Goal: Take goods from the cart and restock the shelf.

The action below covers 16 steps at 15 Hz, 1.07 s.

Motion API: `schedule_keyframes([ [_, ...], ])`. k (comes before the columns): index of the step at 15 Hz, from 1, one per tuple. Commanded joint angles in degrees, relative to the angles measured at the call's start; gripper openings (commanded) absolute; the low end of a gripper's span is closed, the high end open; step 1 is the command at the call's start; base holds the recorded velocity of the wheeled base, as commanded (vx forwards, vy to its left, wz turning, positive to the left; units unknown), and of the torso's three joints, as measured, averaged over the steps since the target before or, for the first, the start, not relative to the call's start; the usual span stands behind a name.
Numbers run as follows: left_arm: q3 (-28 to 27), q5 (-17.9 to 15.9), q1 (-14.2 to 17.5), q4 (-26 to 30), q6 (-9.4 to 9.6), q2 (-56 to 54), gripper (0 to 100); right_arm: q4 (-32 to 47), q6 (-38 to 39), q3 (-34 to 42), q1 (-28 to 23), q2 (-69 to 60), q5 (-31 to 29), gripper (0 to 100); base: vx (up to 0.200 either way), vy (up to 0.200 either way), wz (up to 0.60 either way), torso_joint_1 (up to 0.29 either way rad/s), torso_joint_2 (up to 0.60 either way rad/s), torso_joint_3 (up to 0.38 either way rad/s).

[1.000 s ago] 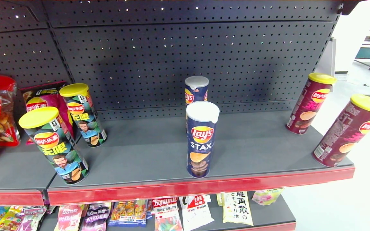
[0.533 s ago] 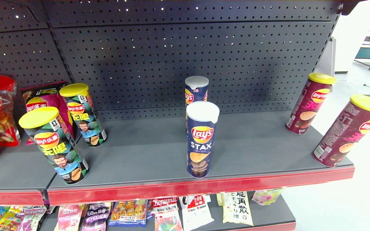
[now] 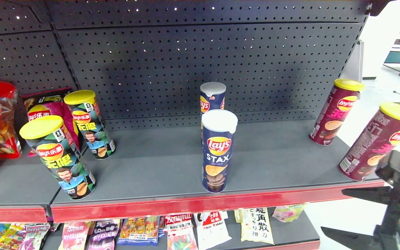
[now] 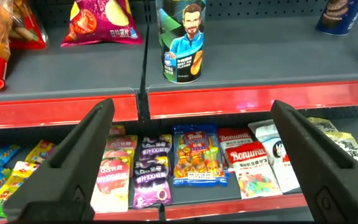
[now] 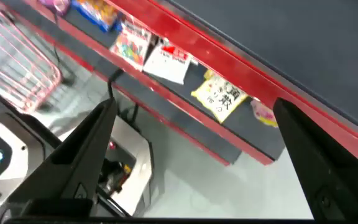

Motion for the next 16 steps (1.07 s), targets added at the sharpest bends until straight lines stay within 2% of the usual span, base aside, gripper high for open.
schedule_keyframes([
  [1, 0.05, 0.0, 0.01, 0.0, -0.01, -0.03, 100, -0.69, 1.06, -2.81, 1.88, 10.81, -3.3, 100, 0.0, 0.0, 0.0, 0.0, 0.0, 0.0],
  [5, 0.05, 0.0, 0.01, 0.0, -0.01, -0.03, 100, -2.89, 3.17, -6.23, 3.37, 16.0, -3.3, 100, 0.0, 0.0, 0.0, 0.0, 0.0, 0.0],
  [6, 0.05, 0.0, 0.01, 0.0, -0.01, -0.03, 100, -8.87, 3.87, -6.76, 3.46, 20.39, -3.39, 100, 0.0, 0.0, 0.0, 0.0, 0.0, 0.0],
  [7, 0.05, 0.0, 0.01, 0.0, -0.01, -0.03, 100, -10.27, 3.87, -7.2, 3.46, 21.89, -3.48, 100, 0.0, 0.0, 0.0, 0.0, 0.0, 0.0],
  [10, 0.05, 0.0, 0.01, 0.0, -0.01, -0.03, 100, -10.62, 5.02, -10.28, 3.46, 25.32, -3.57, 100, 0.0, 0.0, 0.0, 0.0, 0.0, 0.0],
  [16, 0.05, 0.0, 0.01, 0.0, -0.01, 0.06, 100, -15.9, 7.04, -14.32, 5.66, 32.87, -8.31, 100, 0.0, 0.0, 0.0, 0.0, 0.0, 0.0],
])
